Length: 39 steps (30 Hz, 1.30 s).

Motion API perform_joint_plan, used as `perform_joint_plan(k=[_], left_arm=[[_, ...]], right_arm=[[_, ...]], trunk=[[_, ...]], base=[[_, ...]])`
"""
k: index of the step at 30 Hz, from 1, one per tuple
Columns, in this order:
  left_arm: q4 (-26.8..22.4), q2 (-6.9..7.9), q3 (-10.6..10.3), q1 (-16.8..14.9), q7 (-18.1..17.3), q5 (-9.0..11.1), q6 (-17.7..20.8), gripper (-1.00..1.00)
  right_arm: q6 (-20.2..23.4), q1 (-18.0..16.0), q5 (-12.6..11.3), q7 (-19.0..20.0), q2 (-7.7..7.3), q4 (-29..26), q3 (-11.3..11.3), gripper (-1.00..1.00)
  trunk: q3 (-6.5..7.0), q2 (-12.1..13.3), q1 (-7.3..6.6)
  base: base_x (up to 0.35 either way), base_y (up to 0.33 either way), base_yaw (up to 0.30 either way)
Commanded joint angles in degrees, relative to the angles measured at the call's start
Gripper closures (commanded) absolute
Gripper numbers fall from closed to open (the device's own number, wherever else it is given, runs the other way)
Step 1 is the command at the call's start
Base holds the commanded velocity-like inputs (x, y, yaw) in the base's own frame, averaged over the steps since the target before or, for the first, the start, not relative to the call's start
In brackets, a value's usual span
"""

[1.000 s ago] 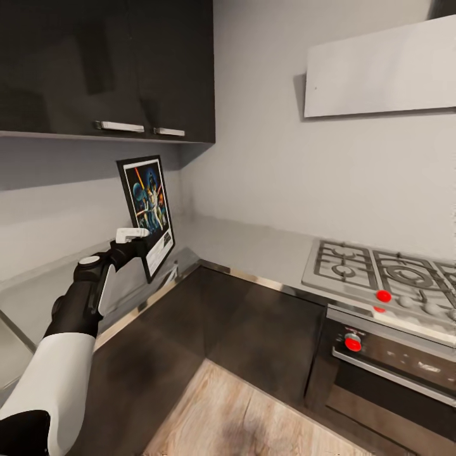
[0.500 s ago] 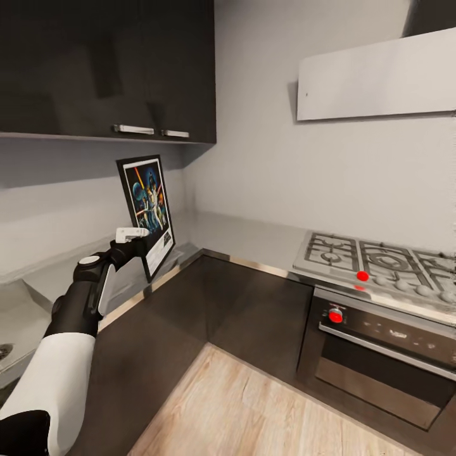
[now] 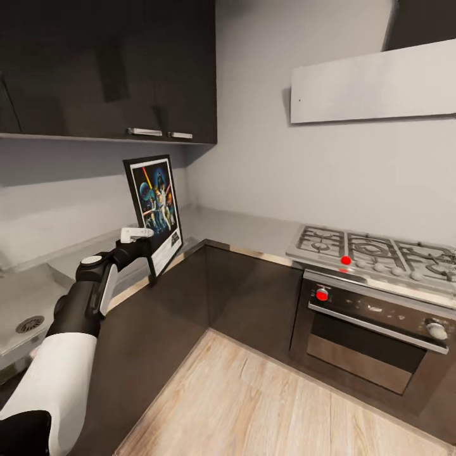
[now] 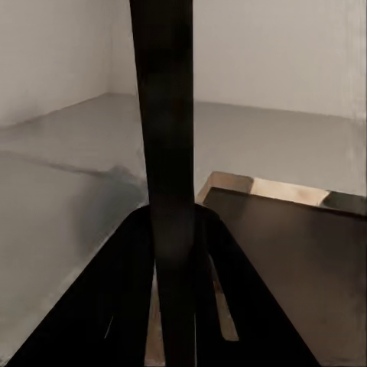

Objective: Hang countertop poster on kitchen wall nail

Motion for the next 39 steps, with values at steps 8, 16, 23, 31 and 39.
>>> perform_joint_plan(k=[8,16,23,31,39], left_arm=[[-0.8,-3.18,0.0,0.0,-3.6,-0.7,0.1,1.00],[-2.5,-6.23,-2.7,0.0,-8.4,-0.7,0.3,1.00],[-2.7,-6.57,-2.8,0.0,-22.1,-0.7,0.6,1.00],[-0.2,-5.88,-2.8,0.1,-43.0,-1.0,0.3,1.00],[-1.0,-4.23,-2.8,8.1,-53.5,-1.1,-4.2,1.00]], right_arm=[[-0.2,0.0,0.0,0.0,-0.03,0.0,0.3,-1.00],[-0.2,0.0,0.0,0.0,-0.09,0.0,0.2,-1.00],[-0.2,0.0,0.0,0.0,-0.15,0.0,0.2,-1.00],[-0.2,-0.1,-0.1,0.2,-1.74,-0.7,0.0,-1.00],[0.1,0.0,-0.4,6.3,-3.98,-8.5,-0.1,-1.00]], trunk=[[-0.06,0.0,-0.04],[-0.06,0.0,-0.04],[-0.06,0.0,-0.04],[-0.06,0.0,-0.04],[-0.06,0.0,-0.04]], base=[[-0.339,0.000,0.000],[-0.338,0.000,0.000],[-0.339,0.000,0.000],[-0.208,0.000,0.000],[-0.021,0.000,0.000]])
